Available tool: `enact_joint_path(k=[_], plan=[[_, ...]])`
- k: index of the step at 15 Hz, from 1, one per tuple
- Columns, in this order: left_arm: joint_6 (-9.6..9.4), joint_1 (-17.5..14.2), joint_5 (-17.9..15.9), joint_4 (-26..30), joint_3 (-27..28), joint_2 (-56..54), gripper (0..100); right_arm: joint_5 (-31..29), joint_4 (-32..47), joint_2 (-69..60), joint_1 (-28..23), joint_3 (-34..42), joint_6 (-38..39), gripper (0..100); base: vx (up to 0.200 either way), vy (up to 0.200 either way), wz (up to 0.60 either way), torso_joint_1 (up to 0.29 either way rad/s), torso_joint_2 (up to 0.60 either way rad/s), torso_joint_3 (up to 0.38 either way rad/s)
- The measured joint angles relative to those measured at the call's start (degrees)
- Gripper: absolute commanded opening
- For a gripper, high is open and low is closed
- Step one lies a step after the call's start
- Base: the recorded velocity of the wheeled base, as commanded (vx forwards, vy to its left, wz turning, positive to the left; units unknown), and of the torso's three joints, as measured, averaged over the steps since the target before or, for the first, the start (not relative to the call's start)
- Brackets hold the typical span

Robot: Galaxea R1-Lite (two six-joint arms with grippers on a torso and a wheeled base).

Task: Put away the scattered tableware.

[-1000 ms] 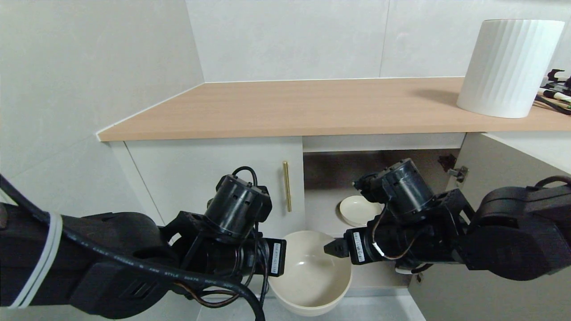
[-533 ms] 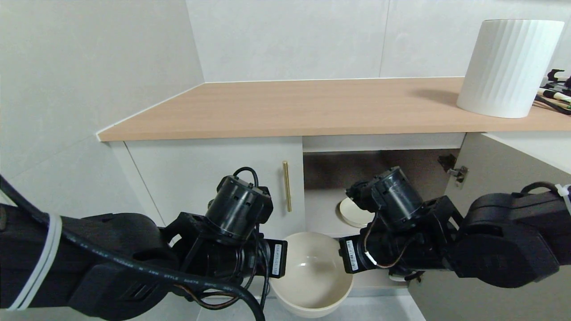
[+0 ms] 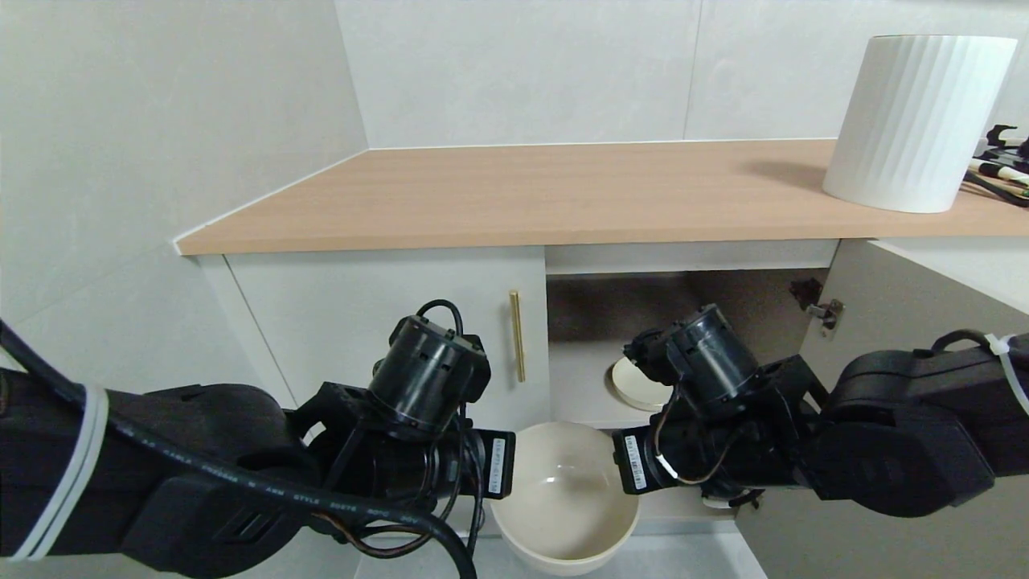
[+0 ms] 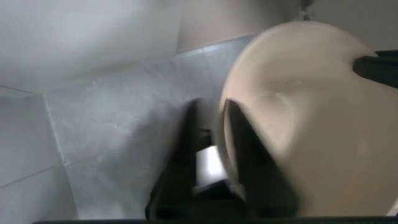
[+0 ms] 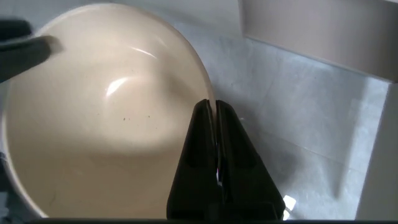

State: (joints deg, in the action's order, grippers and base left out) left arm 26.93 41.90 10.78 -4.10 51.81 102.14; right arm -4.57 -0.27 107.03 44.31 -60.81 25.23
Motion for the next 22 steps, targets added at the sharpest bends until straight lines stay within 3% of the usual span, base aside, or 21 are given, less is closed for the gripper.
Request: enact_joint_path(k=[7,10,22], plan=[[0.17,-0.1,1.4,-2.6,-0.5,-0.5,100,-0.3,-0.4,0.7,-0.1,0.0,0.2,0,0.000,0.000,0.00,0.000,0.00,0.000],[0.20,-0.2,1.4,-2.6,-0.5,-0.4,100,-0.6,-2.9,2.6,-3.0,0.3,0.3,0,0.000,0.000,0.00,0.000,0.00,0.000],[0.20,-0.4,2.2,-2.5,-0.5,-0.8,100,-5.5,-30.6,14.0,-18.0,2.4,1.3,0,0.000,0.000,0.00,0.000,0.00,0.000]])
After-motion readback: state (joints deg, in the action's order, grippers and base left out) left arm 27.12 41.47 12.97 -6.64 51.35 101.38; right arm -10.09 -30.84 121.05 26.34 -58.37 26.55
